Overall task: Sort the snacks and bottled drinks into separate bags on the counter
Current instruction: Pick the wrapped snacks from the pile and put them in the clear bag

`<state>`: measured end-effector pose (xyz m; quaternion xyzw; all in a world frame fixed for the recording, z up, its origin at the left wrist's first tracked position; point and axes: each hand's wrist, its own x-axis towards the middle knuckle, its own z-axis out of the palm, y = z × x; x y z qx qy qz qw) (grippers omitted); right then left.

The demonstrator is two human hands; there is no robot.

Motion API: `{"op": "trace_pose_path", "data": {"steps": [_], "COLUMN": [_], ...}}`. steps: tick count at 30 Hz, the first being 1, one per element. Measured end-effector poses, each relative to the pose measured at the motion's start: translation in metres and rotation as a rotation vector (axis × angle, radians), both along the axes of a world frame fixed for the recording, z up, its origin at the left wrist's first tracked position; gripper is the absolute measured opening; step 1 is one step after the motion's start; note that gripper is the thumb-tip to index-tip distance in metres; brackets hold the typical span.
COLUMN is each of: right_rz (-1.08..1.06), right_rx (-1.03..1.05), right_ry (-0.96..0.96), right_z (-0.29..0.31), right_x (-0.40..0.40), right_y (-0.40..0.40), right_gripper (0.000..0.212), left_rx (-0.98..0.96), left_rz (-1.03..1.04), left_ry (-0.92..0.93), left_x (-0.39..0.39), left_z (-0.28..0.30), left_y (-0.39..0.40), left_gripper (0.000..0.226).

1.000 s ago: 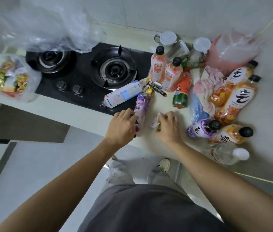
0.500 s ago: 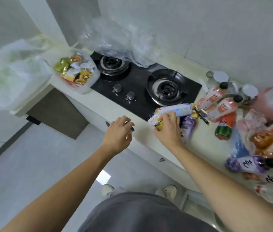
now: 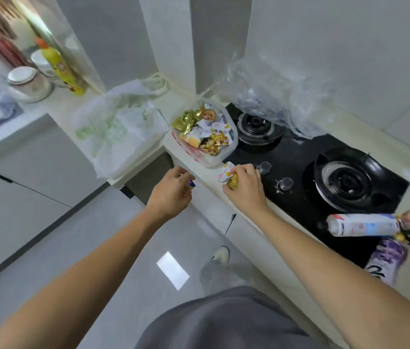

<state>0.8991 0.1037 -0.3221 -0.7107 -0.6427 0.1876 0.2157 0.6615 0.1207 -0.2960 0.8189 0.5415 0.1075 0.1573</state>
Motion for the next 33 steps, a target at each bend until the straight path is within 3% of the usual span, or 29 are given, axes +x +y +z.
{"op": "trace_pose_path", "data": {"steps": [8,13,18,25,33], "right_rz": [-0.004,-0.05,-0.178,-0.285,-0.314], "right_rx": [-0.043,-0.073,-0.141,-0.153,-0.076], "right_ry": [0.009,-0.11,-0.215,-0.338,-0.372], "right_z": [-0.021,-0.035,-0.048,-0.042,-0.029], "right_x": [-0.028,-0.034,-0.04,-0.054,-0.07], "right_y": [0.158,0.221,0.247,0.266,0.241], "right_gripper": [0.043,0.043,0.053,0.05,0.039], "left_rx": [-0.102,-0.182,-0.217,-0.242,-0.089], "left_rz": [-0.012,-0.017,-0.066,-0.244,-0.427], "left_ry": [-0.028,-0.008,0.039,0.034,0.043], "left_x": [-0.016,-0.01,0.009,0.03,0.01], "left_z": [0.002,-0.014,-0.035,-0.062,-0.054], "left_y": [0.128,0.202,0.259,0.312,0.325], "left_gripper": [0.044,0.043,0.036,0.026,0.043]}}
